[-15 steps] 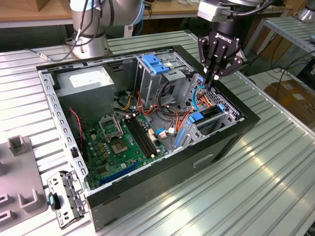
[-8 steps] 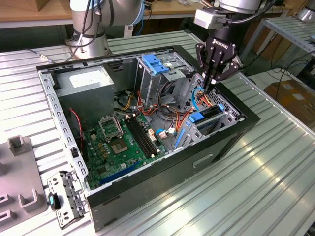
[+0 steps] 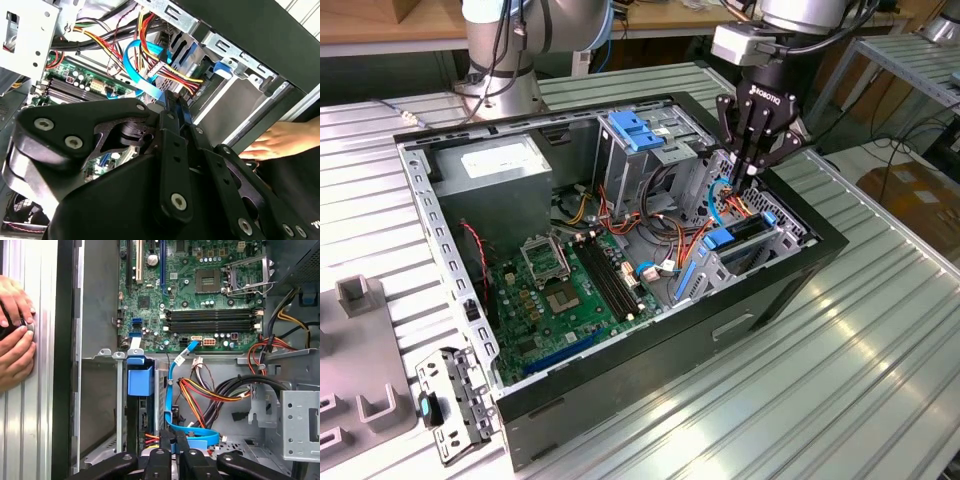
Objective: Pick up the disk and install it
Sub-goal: 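Insert the second disk wire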
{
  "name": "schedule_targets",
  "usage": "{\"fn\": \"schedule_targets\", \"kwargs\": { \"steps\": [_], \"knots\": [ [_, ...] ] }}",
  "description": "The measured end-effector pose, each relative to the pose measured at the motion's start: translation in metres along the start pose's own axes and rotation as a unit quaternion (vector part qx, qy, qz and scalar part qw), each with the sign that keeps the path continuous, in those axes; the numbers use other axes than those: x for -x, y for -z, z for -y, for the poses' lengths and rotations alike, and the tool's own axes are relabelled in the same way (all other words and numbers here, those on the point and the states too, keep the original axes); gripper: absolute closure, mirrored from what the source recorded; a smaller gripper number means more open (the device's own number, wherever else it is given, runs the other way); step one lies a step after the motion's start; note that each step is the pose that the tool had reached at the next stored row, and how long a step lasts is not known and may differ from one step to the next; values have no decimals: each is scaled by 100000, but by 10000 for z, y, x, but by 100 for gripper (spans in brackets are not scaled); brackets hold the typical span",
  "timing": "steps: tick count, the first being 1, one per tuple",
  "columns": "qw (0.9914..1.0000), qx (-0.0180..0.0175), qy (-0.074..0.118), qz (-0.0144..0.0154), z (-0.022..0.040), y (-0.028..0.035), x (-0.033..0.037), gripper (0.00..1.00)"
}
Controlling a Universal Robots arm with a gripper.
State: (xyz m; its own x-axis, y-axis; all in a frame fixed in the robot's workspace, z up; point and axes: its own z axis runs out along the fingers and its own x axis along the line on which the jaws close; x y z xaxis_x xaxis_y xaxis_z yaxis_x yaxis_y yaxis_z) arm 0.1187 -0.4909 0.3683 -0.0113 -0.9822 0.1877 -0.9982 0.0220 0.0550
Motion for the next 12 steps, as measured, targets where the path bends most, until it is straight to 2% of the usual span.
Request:
{"fn": "schedule_targets", "kwargs": {
  "steps": [3, 5, 9, 12],
  "knots": [
    [100000, -3, 1, 13, 0, -5, -2, 84],
    [100000, -53, 49, 5, -4, -11, -29, 84],
    [99997, -575, 550, -24, -40, -26, -69, 84],
    [99988, -1250, 917, -35, -101, -47, -89, 84]
  ]
}}
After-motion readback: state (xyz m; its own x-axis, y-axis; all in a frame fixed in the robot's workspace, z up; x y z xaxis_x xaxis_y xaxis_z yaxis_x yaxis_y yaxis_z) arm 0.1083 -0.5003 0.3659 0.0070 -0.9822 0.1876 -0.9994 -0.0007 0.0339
